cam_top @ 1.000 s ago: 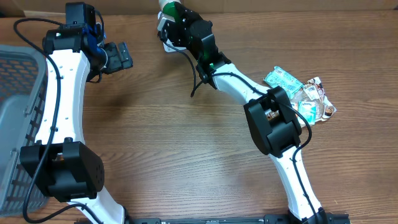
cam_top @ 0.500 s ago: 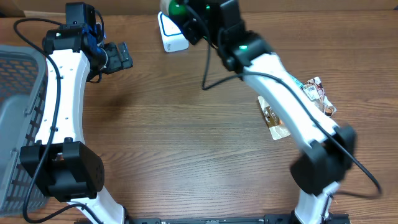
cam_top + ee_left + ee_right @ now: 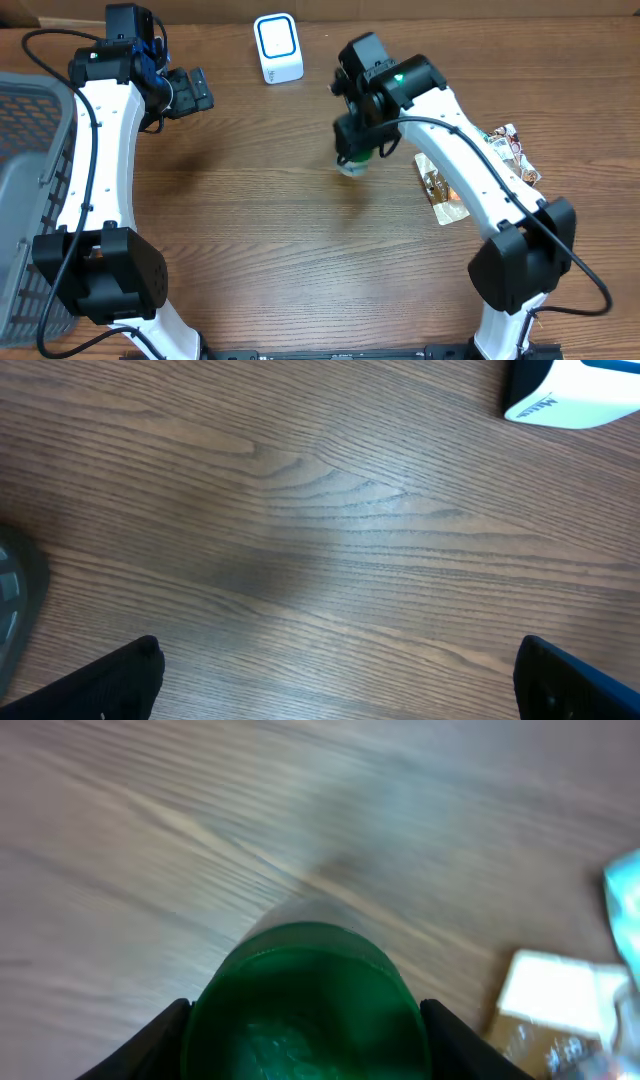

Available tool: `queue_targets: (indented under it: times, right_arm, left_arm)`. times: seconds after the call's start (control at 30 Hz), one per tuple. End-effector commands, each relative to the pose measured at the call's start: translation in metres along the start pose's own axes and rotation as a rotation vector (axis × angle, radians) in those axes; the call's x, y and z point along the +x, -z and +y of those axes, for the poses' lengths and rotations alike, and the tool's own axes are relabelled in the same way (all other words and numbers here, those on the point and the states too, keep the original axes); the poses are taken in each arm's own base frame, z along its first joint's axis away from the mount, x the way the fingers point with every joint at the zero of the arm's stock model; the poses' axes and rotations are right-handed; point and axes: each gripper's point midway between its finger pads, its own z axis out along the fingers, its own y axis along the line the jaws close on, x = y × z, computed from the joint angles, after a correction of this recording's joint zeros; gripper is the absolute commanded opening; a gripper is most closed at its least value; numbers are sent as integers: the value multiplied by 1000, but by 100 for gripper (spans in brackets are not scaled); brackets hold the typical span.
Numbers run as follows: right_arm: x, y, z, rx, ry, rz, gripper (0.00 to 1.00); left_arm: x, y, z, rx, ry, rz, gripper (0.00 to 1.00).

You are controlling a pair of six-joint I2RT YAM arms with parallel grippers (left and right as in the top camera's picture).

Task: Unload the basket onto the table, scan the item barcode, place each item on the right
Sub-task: 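Carry the jar right and set it down beside the pile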

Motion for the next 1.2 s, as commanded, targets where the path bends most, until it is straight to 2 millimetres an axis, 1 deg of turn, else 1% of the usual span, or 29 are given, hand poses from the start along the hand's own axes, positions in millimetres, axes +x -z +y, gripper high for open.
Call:
queue_targets:
  times: [0.0,0.13,0.2,0.3,0.4,0.53,0.6,0.63,0.67,0.7,0.8,0.87,0.97,1.07,1.13,1.17]
  right_arm:
    - [16,-22,-48,167,-173,61,36]
    - [37,-39,-78,239,-284,126,34]
    - [44,-42,-89,247,-330,145,34]
    - [48,-42,-103,252,-369,155,34]
    - [49,-42,-109,229,-399,158,37]
    - [48,-44,-105,163,-419,163,42]
    - [49,-44,-103,158,-419,168,49]
    - [50,-44,-103,155,-420,171,56]
    - [50,-44,-102,153,-420,173,72]
    - [51,-44,-102,152,-421,175,82]
    - [49,-41,-101,149,-438,169,96]
    - [46,-32,-101,150,-447,166,100]
    - [39,-11,-101,148,-448,142,100]
    - [27,29,-99,139,-446,68,100]
    - [22,61,-96,132,-444,6,100]
    - [21,82,-94,126,-442,-38,100]
  left_arm:
    - [-6,6,-2,1,-23,-25,100]
    - [-6,6,-3,2,-23,-25,99]
    - [-6,6,-2,1,-23,-26,99]
    - [-6,6,-3,2,-23,-25,100]
    - [-6,6,-2,1,-23,-26,100]
    - [-6,6,-2,1,-23,-26,100]
    - [-6,6,-3,2,-23,-25,100]
    - [-6,6,-3,2,-23,-25,100]
    - [-6,6,-3,2,-23,-25,100]
    - [-6,6,-3,2,-23,-25,99]
    - [-6,6,-2,1,-23,-26,99]
    - [-6,6,-3,2,-23,-25,100]
    - [-6,6,-3,2,-23,-25,99]
    - [-6,6,-2,1,-23,-26,100]
    - [-6,6,-3,2,-23,-25,100]
    - [-6,6,-3,2,-23,-25,100]
